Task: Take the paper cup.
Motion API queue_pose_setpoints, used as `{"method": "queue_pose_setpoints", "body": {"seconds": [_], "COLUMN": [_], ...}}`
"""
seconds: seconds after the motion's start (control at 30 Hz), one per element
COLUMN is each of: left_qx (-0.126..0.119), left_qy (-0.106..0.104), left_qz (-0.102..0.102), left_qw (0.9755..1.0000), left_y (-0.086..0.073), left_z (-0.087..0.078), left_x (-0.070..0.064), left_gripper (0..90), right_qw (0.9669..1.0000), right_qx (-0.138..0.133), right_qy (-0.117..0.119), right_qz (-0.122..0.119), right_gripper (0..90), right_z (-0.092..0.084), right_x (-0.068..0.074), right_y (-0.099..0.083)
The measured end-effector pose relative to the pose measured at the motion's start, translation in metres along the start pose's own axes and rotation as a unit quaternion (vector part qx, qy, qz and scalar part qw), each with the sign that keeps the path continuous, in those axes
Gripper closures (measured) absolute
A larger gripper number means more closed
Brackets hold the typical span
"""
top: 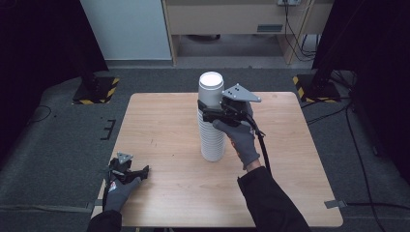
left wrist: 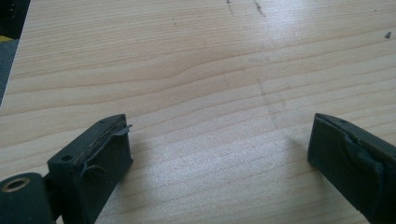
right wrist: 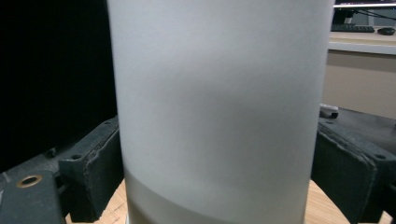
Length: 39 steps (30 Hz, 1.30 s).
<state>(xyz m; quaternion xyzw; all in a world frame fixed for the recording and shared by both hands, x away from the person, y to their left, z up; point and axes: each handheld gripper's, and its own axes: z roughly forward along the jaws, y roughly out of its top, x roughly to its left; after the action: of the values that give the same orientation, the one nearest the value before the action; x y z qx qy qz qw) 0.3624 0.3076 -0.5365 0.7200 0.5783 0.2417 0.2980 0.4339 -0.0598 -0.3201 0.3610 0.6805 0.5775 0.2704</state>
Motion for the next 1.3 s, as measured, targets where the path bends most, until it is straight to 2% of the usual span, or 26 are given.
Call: {"method": "queue_pose_setpoints", "body": {"seconds": [0.13,0.43,0.77,0.87,1.3], "left_qx": [0.0,0.0,0.0,0.0,0.0], "left_qy": [0.0,0.0,-0.001,-0.001,-0.001], "left_qz": [0.0,0.0,0.0,0.0,0.0], "left_qw": [1.0,1.0,1.0,1.0,1.0], "left_y": [0.0,0.0,0.0,0.0,0.0], "left_z": [0.0,0.0,0.0,0.0,0.0], "left_x": [0.0,0.0,0.0,0.0,0.0], "left_gripper": [5.2,5.1,5.0,5.0,5.0], "right_qw": [0.9999,0.9999,0.9999,0.9999,0.9995], "right_qx": [-0.001,0.007,0.005,-0.002,-0.028], "right_qy": [0.003,0.002,0.005,0.009,0.01], "right_qz": [0.01,0.009,0.008,0.014,0.008], "right_gripper": [10.7,10.8,13.1,13.5,13.8], "right_z": [0.003,0.012,0.01,0.008,0.001], "right_x": [-0.001,-0.001,-0.001,-0.002,0.0], "right_y": [-0.001,-0.005,-0.004,-0.002,0.016]}}
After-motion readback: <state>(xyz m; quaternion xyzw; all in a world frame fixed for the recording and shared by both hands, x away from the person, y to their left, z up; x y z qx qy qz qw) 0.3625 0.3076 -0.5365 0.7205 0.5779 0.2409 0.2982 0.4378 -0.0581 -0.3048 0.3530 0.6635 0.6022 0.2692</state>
